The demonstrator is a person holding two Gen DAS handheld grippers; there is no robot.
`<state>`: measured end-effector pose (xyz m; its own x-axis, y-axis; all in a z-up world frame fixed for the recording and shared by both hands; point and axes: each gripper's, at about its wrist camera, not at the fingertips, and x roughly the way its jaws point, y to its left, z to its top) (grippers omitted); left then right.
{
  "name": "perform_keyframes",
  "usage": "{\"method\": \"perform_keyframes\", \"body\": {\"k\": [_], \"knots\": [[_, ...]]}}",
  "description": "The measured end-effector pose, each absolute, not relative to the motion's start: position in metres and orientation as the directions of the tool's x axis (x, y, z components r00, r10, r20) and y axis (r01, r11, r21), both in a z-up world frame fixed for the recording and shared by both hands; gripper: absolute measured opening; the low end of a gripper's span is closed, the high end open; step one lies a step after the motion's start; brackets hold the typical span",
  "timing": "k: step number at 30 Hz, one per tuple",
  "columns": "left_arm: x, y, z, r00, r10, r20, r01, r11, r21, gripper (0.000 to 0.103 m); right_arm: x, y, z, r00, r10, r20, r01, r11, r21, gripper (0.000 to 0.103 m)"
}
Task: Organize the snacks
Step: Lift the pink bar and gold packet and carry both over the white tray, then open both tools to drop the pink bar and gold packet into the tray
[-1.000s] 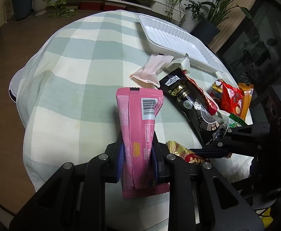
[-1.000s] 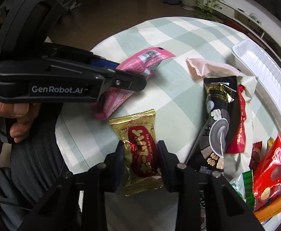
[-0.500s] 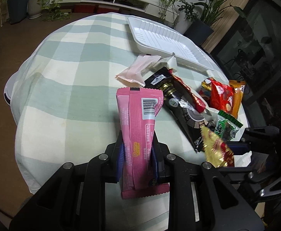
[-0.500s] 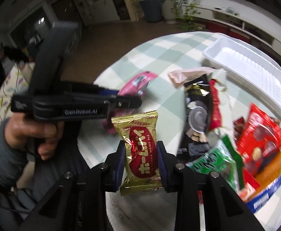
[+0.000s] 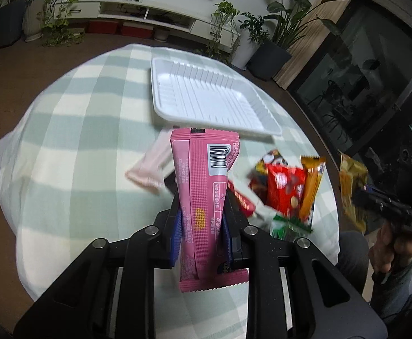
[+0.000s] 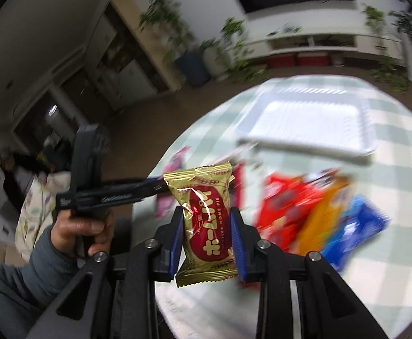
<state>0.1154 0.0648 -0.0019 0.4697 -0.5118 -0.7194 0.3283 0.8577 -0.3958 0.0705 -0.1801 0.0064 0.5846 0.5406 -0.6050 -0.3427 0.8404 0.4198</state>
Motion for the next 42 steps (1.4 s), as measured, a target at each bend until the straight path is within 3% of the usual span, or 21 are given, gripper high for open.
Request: {"method": "perform_keyframes", "body": {"k": [7, 12, 26, 42], "knots": [[0.18, 0.06, 0.03, 0.506, -0.503, -0.701, 0.319, 0.864, -0.39, 0.021, 0.121, -0.264, 0.021, 0.696, 0.404, -0.594, -0.135, 0.886, 0.443, 0.033], [0.243, 0.036, 0.039, 0.503, -0.474, -0.723, 0.324, 0.879, -0.351, 0.021, 0.176, -0.266, 0.037, 0.709, 0.378, -0.595, -0.14, 0.903, 0.407, 0.033], [0.339, -0.03, -0.034, 0.401, -0.352, -0.846, 0.355, 0.911, -0.211, 0.021, 0.284, -0.261, -0.044, 0.561, 0.319, -0.764, -0.143, 0.946, 0.29, 0.033], [0.352, -0.047, -0.071, 0.376, -0.268, -0.887, 0.345, 0.929, -0.135, 0.023, 0.298, -0.253, -0.083, 0.534, 0.2, -0.821, -0.136, 0.979, 0.15, 0.035]]}}
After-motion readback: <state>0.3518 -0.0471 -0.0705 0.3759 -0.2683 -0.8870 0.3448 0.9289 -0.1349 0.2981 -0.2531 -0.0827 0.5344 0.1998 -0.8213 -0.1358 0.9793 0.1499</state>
